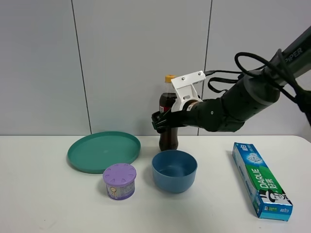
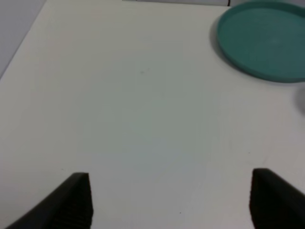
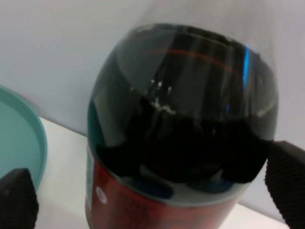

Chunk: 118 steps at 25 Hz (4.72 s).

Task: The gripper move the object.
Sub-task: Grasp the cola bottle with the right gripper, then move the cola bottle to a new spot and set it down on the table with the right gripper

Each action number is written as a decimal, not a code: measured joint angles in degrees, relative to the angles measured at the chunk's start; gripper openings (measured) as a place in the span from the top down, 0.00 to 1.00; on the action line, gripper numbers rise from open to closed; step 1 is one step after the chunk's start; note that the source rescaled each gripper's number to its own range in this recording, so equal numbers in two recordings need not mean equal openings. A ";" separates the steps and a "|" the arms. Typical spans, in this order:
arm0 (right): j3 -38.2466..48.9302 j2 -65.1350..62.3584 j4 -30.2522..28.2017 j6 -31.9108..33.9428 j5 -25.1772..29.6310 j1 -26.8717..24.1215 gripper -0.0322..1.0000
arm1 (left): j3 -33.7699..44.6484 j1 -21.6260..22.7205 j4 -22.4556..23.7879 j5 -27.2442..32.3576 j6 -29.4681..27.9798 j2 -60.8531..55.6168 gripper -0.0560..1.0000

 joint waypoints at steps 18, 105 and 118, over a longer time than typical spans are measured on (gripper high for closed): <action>-5.87 5.44 0.89 2.84 -3.93 0.00 0.15 | 0.00 0.00 0.00 0.00 0.00 0.00 0.00; -29.12 13.02 -18.23 30.50 17.40 29.55 0.97 | 0.00 0.00 0.00 0.00 0.17 0.00 0.00; -29.12 13.31 -18.47 23.82 21.17 29.05 0.97 | 0.00 0.00 0.00 0.00 0.17 0.00 0.00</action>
